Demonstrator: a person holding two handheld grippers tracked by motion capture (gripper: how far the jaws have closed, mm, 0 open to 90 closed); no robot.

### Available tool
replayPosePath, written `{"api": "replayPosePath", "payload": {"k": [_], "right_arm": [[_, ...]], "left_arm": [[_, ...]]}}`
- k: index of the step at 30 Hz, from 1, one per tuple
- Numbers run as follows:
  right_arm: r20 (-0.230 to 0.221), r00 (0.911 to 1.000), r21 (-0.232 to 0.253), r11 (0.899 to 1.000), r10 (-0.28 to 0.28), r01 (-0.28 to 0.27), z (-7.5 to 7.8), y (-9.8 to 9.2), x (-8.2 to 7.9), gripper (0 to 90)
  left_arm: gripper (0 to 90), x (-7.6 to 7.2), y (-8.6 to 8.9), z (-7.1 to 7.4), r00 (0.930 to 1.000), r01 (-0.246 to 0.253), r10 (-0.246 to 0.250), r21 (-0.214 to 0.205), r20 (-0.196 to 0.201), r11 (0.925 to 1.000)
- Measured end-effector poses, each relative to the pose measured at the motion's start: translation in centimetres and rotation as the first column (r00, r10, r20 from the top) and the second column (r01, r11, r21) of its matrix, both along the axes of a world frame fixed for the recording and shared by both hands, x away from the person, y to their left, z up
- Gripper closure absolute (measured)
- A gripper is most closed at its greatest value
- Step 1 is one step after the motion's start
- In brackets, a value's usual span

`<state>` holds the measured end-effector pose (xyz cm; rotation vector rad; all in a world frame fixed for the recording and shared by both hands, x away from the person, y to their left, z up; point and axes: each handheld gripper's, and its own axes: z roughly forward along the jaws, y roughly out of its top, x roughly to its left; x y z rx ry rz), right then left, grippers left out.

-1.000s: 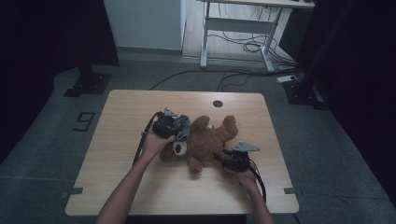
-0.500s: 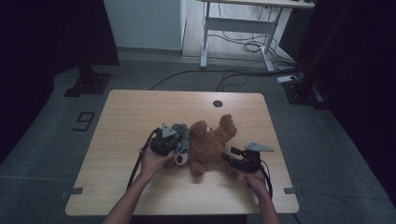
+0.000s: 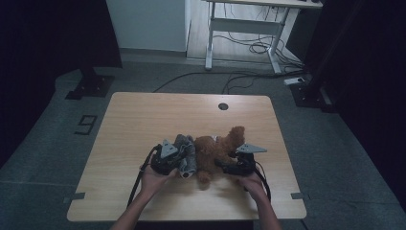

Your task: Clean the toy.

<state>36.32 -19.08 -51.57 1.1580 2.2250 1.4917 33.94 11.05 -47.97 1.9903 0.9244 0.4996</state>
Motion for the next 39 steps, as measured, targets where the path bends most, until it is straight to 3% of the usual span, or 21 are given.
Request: {"api": "replayPosePath", "payload": {"k": [1, 4, 6, 8, 10, 13, 14, 15, 17, 20, 23, 31, 39], "right_arm": [[-0.005, 1.0000, 0.003, 1.000, 0.002, -0.002, -0.3, -0.1, 0.0, 43.2], [0.006, 0.9999, 0.006, 1.000, -0.010, 0.010, -0.7, -0.1, -0.3, 51.3], [0.014, 0.9997, 0.006, 1.000, -0.019, 0.019, -0.9, 0.0, -0.4, 52.7], [0.033, 0.9985, 0.017, 0.999, -0.043, 0.043, -1.3, 0.1, -0.8, 55.5], [0.032, 0.9983, 0.018, 0.999, -0.048, 0.048, -1.4, 0.1, -0.9, 55.9], [0.051, 0.9978, 0.018, 0.999, -0.043, 0.042, -1.5, 0.1, -1.0, 56.1], [0.051, 0.9978, 0.018, 0.999, -0.043, 0.042, -1.5, 0.1, -1.0, 56.1], [0.059, 0.9973, 0.024, 0.999, -0.043, 0.042, -1.6, 0.0, -1.0, 56.1], [0.061, 0.9972, 0.021, 0.999, -0.043, 0.042, -1.6, 0.0, -1.1, 56.1], [0.061, 0.9970, 0.021, 0.999, -0.047, 0.046, -1.6, 0.0, -1.1, 56.1], [0.062, 0.9970, 0.032, 0.999, -0.046, 0.044, -1.7, 0.0, -1.1, 55.7], [0.061, 0.9977, 0.039, 0.999, -0.028, 0.026, -1.8, 0.2, -1.3, 55.5], [0.063, 0.9978, 0.040, 0.999, -0.022, 0.020, -1.9, 0.1, -1.3, 55.5]], "left_arm": [[80.1, 0.0, 0.2, 0.2, 0.9999, 0.008, -0.008, -0.018, -0.012, 0.9998], [79.1, 0.2, 0.3, 0.7, 0.9995, 0.011, -0.012, -0.036, -0.028, 0.9993], [78.6, 0.4, 0.2, 1.6, 0.9992, 0.018, -0.019, -0.024, -0.035, 0.9995], [78.5, 0.9, -0.3, 3.3, 0.9992, 0.023, -0.024, -0.018, -0.031, 0.9996], [78.5, 1.1, -0.7, 3.8, 0.9992, 0.028, -0.028, -0.017, -0.028, 0.9995], [78.4, 2.0, -2.6, 5.3, 0.9994, 0.035, -0.035, -0.022, -0.008, 0.9992], [78.3, 2.0, -2.6, 5.3, 0.9994, 0.035, -0.035, -0.022, -0.008, 0.9992], [78.2, 3.0, -3.7, 5.2, 0.9993, 0.025, -0.025, -0.001, -0.027, 0.9997], [78.1, 3.9, -4.4, 4.4, 0.9974, 0.012, -0.011, 0.011, -0.072, 0.9999], [78.6, 4.3, -4.3, 3.5, 0.9957, -0.005, 0.008, 0.029, -0.092, 0.9996], [78.9, 4.2, -2.1, 2.8, 0.9932, -0.011, 0.011, 0.004, -0.116, 0.9999], [78.8, 2.7, 2.0, 3.0, 0.9950, -0.057, 0.056, -0.007, -0.082, 0.9984], [78.9, 1.7, 5.4, 1.6, 0.9876, -0.126, 0.122, -0.038, -0.098, 0.9912]]}}
